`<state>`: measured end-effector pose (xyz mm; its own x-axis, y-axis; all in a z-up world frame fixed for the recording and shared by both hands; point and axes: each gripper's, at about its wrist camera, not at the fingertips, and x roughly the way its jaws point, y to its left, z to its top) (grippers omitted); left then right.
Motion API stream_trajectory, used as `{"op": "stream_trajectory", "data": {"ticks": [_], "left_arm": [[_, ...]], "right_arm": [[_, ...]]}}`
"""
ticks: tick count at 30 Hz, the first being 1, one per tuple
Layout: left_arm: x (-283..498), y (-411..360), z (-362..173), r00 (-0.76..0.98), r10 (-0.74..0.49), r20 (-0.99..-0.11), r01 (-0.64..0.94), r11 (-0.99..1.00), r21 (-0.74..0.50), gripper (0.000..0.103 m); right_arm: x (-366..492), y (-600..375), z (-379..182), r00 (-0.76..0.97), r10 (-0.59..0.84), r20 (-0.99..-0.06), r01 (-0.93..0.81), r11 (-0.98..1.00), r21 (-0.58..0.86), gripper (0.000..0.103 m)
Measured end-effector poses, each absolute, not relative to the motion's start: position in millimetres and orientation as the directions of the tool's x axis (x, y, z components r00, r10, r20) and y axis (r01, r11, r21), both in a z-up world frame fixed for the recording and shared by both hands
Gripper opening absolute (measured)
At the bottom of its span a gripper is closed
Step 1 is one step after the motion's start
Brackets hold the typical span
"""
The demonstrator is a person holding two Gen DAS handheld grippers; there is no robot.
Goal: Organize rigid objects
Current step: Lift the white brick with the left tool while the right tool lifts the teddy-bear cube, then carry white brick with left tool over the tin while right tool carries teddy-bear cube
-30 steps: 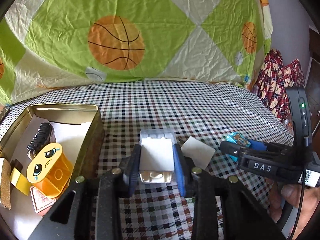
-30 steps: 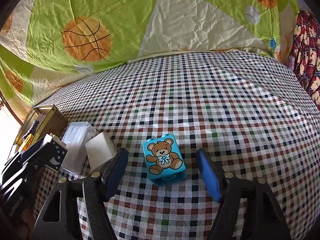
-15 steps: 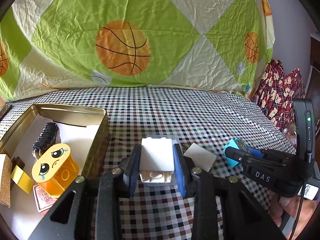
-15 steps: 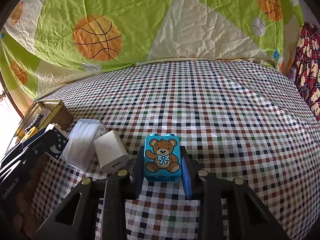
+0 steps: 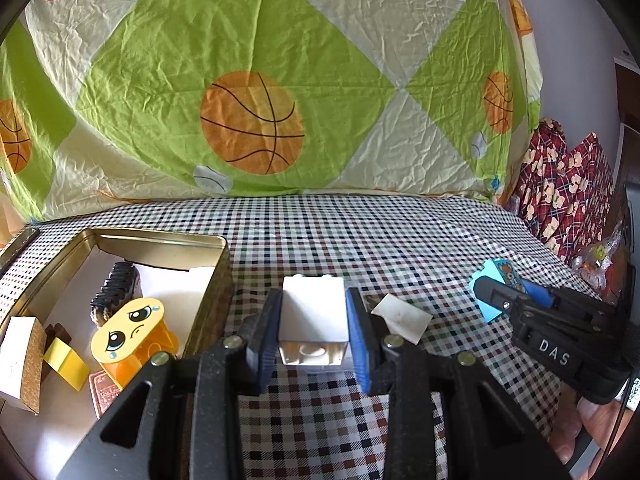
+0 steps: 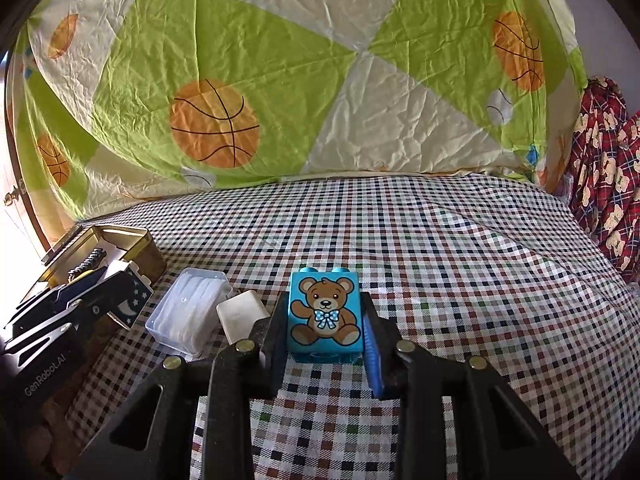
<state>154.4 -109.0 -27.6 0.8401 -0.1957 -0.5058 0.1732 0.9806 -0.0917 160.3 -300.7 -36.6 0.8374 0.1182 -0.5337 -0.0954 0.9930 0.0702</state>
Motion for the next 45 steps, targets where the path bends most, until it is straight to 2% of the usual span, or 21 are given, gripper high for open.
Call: {"op": "stream_trajectory", "data": {"ticks": [19,37,45], "left_arm": [[132,-98,-21,0.881,-0.156,-0.446,0.141,0.988,-0.066,0.031],[116,-96,-16,0.908,-0.133,-0.396,0.128,0.991,-0.039,0.031],[110,-94,-14,0.919,-0.120,-0.375,0.117,0.993,-0.032,0.031]], "right_arm": [[135,-298,-27,0.875,0.118,-0.470,-0.089,0.993,0.082,0.034],[104,-297,-15,0.943,0.080,-0.324,-0.068,0.997,0.047,0.034],[99,-296,-14,0.949,0.086,-0.305,-0.074,0.996,0.050,0.034]]}}
